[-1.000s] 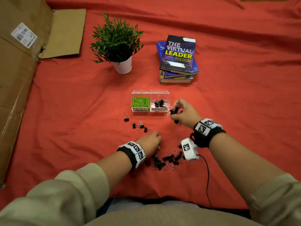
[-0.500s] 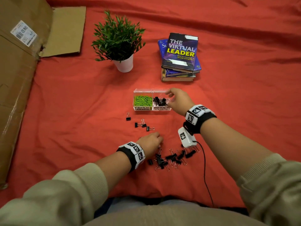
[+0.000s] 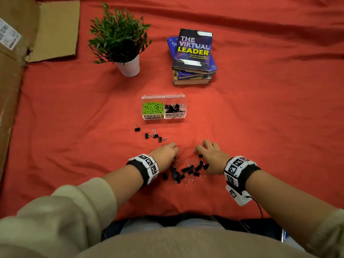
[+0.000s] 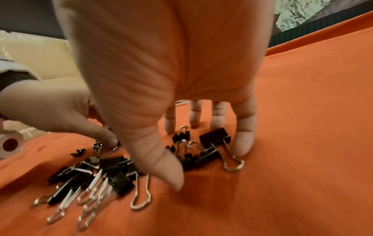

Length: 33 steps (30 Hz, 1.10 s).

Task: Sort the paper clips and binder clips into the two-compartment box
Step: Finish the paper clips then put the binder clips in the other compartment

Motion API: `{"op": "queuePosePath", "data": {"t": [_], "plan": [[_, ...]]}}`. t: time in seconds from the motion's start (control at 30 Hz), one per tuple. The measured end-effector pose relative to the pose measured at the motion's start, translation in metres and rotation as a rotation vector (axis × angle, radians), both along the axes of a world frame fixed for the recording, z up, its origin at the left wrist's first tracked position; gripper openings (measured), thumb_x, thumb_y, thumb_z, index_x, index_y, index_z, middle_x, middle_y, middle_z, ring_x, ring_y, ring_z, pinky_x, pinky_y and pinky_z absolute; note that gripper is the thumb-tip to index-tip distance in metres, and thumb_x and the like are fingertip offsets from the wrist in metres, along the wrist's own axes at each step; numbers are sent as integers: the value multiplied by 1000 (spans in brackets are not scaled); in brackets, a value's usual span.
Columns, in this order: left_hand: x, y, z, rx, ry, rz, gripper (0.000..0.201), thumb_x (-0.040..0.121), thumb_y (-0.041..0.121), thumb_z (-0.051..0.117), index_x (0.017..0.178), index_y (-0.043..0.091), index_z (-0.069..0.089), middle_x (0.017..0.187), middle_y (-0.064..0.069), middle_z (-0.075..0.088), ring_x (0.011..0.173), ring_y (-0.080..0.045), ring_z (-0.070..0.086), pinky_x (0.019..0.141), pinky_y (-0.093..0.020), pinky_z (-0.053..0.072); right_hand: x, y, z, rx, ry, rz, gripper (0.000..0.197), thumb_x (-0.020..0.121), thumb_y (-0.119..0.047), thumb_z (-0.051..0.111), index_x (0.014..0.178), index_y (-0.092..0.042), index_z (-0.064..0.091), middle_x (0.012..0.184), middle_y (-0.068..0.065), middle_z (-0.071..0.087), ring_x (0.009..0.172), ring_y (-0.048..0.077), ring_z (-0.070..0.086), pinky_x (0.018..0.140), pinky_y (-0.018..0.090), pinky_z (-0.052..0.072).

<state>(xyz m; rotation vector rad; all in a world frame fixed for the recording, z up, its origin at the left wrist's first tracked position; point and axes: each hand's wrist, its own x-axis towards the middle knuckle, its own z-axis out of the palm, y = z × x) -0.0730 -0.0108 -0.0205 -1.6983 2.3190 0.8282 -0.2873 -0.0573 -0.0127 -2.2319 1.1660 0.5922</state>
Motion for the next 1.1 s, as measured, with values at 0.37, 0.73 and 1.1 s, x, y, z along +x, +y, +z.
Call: {"op": "queuePosePath", "data": {"t": [0.37,0.73,1.1], "plan": [[3,-17,9,-5,5,71,17,96,15,47,107,5,55,112,-13,48,98,-31,55,80,-39,45,3,-11,3,49,-117,-56,27,70,-12,67,93,-17,54,106,2,37,93,18,43,76,29,45],[25,-130,47,-234,331,634,10,90,14,59,99,11,62,110,-8,52,98,-23,56,90,-32,47,30,-32,-7,27,-227,-190,22,78,-11,60,99,-12,61,97,4,58,88,21,58,77,27,48],[33,-80,41,-260,294,537,19,88,10,55,104,15,64,111,-3,58,104,-19,55,90,-27,41,102,-106,38,-60,-608,-473,19,76,-2,60,90,-15,62,73,-1,55,65,14,50,63,30,44]]}}
